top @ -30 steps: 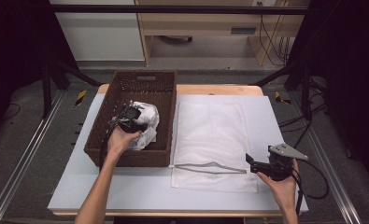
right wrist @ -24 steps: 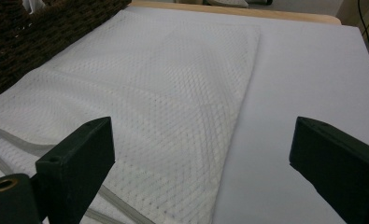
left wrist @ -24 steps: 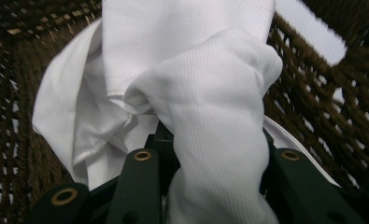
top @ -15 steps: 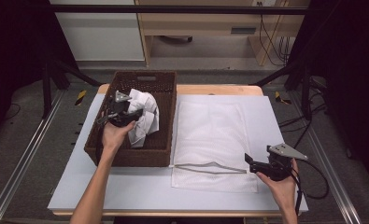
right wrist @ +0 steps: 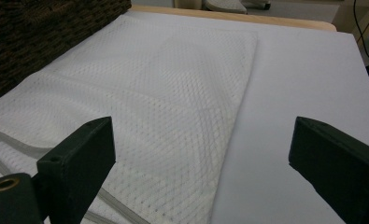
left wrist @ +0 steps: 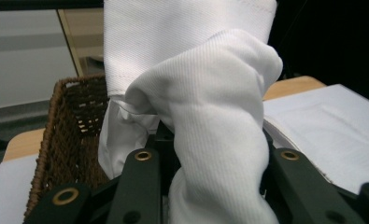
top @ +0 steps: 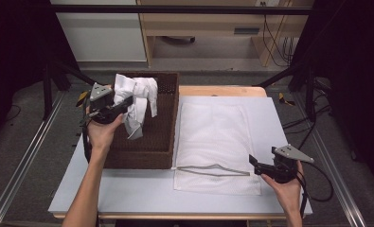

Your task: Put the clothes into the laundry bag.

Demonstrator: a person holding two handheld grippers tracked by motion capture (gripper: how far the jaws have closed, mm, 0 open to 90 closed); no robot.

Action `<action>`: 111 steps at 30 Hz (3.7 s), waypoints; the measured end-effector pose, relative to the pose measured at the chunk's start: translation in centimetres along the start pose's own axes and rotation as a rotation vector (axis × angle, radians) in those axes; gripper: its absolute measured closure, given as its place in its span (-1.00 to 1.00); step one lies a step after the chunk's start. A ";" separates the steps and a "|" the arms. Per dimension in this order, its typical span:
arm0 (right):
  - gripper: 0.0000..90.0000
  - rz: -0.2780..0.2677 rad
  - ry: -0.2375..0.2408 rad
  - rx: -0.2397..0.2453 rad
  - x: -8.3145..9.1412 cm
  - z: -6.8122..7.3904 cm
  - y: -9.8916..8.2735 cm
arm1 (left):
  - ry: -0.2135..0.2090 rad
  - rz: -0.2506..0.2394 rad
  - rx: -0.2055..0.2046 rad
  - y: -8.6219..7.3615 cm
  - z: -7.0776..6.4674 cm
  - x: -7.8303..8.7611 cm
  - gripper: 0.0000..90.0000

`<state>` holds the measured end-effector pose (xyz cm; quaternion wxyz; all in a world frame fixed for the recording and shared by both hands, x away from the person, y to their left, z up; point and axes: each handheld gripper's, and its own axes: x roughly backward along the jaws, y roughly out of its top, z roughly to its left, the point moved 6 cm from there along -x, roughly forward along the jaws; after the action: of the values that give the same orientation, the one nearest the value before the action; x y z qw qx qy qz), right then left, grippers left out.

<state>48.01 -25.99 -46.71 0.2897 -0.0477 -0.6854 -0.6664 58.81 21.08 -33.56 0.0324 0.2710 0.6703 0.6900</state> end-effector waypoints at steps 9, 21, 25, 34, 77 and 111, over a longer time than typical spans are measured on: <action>-0.83 -0.007 0.007 0.006 0.1 0.3 0.2 | -0.035 -0.079 -0.011 2.4 -1.5 2.8 0.47; -0.84 -0.014 0.015 0.013 0.3 0.8 0.5 | -0.104 -0.146 -0.056 5.0 -6.0 5.4 0.47; -0.84 -0.018 0.011 0.021 0.5 0.7 0.6 | -0.142 -0.161 -0.082 5.9 -8.2 5.7 0.46; -0.84 -0.022 -0.004 0.029 0.7 0.6 0.7 | -0.236 -0.157 -0.114 6.4 -13.8 4.2 0.46; -0.84 0.044 -0.049 0.035 1.0 -1.3 -0.7 | -0.529 0.278 -0.160 -10.3 -28.3 -9.3 -0.31; 0.40 0.025 0.193 0.078 -2.3 6.3 -0.6 | -0.546 0.290 -0.280 -12.8 -26.3 -4.8 -0.45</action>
<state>47.50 -19.37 -47.91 0.3645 0.0195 -0.6788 -0.6372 47.86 -3.50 -46.03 0.1492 0.5311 0.4900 0.6750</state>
